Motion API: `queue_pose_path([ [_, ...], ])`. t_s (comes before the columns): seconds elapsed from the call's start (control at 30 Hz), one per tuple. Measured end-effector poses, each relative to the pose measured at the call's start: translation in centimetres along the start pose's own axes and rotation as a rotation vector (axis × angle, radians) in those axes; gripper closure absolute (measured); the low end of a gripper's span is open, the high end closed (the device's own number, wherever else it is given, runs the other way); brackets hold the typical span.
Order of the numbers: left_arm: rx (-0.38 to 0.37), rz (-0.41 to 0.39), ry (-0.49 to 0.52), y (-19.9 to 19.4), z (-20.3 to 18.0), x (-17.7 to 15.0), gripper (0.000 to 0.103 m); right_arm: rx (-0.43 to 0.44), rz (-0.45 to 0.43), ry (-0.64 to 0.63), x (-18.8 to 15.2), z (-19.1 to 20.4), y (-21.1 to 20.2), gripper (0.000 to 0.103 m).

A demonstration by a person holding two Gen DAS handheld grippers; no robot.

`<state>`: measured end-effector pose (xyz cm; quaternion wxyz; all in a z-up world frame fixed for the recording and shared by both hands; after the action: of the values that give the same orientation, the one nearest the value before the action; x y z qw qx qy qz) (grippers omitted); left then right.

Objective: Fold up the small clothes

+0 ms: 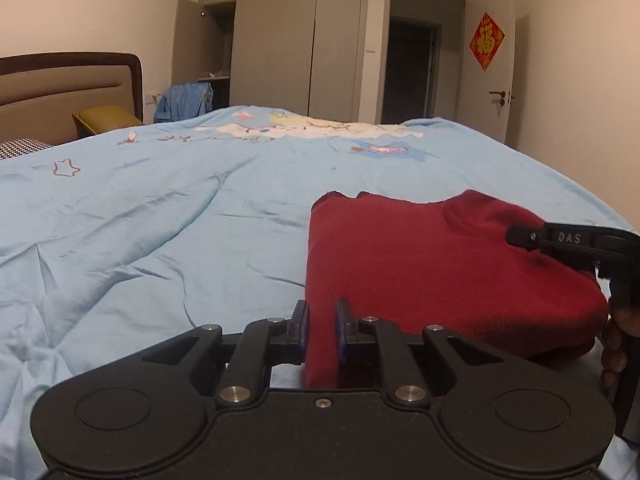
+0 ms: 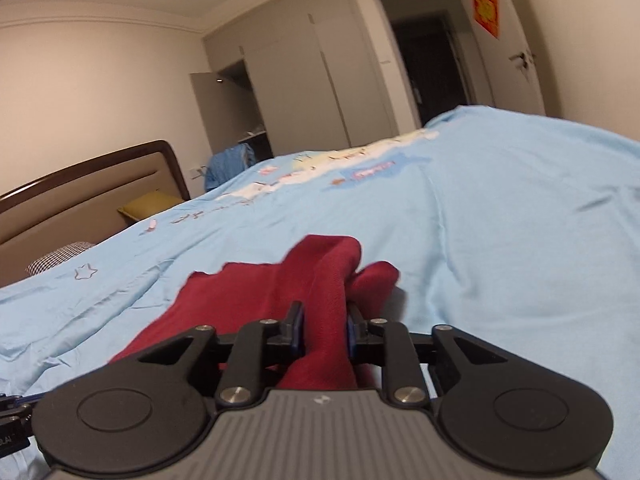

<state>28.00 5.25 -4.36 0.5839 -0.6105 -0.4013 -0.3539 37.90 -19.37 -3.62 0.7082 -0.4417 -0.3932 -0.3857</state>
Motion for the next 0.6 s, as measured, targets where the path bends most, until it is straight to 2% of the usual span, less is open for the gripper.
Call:
queue_pose_path([
  [0.07, 0.015, -0.009, 0.035, -0.3, -0.4, -0.1, 0.087, -0.014, 0.006, 0.010, -0.1, -0.7, -0.6, 0.062],
  [0.13, 0.026, -0.011, 0.043, -0.4, -0.5, -0.2, 0.087, -0.026, 0.003, 0.009, 0.0, -1.1, -1.3, 0.053],
  [0.2, 0.036, -0.009, 0.025, -0.6, -0.4, -0.2, 0.082, -0.034, 0.002, -0.004, 0.2, -1.0, -1.7, 0.050],
  [0.27, 0.048, -0.005, -0.004, -1.0, 0.0, 0.0, 0.068, -0.050, 0.000, -0.022, 0.2, -0.8, -2.4, 0.038],
  [0.37, 0.051, 0.005, -0.068, -1.2, 0.8, 0.9, 0.048, -0.062, -0.020, -0.038, 0.1, -0.5, -4.0, 0.027],
  [0.47, 0.036, 0.008, -0.130, -2.3, 1.3, 1.1, 0.033, -0.067, -0.048, -0.057, 0.2, 0.1, -5.8, 0.015],
  [0.6, 0.009, 0.011, -0.154, -4.0, 1.2, 1.3, 0.019, -0.060, -0.093, -0.088, 0.1, 1.3, -8.5, 0.006],
])
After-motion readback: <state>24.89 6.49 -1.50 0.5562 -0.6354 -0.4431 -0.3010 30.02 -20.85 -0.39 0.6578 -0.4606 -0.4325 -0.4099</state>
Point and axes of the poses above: each gripper's, at about its wrist camera, not at the fingertips, and y roughly the way its jaws point, z to its left, x to its top, the point moved 1 cm from there along y, roughly the way its jaws point, and after that the axes turned 1 degree about -y, right-handed, at the moved point
